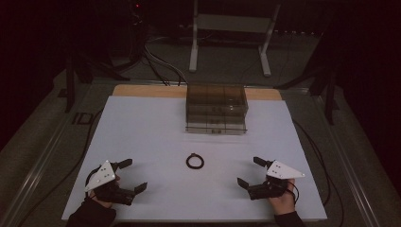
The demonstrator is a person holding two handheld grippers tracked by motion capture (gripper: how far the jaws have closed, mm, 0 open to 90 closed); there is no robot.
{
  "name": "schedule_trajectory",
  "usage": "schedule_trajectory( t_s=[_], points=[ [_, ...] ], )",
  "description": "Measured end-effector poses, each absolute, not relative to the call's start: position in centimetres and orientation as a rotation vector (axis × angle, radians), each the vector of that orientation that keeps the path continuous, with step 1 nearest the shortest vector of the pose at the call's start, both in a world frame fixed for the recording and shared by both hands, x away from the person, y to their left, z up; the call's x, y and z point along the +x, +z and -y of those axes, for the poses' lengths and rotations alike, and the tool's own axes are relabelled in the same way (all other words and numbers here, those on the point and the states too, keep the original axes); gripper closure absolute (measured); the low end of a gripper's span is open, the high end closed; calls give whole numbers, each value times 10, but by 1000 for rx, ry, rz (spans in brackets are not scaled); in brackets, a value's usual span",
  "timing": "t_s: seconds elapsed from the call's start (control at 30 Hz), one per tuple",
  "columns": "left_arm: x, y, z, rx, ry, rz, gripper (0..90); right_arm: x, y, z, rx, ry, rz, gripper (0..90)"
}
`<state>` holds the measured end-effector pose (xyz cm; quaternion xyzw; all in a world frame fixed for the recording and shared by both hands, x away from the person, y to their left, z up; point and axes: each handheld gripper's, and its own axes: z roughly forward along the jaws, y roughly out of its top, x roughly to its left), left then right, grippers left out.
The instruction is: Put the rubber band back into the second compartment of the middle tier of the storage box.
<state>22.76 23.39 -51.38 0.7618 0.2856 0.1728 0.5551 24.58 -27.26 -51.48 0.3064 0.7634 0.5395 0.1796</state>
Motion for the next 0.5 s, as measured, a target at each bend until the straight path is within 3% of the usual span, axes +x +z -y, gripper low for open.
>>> schedule_trajectory(
  t_s=[0.5],
  points=[
    [227, -514, -234, 1805, 401, -686, 3, 249, -516, 273, 871, 1515, -2158, 0]
  ],
)
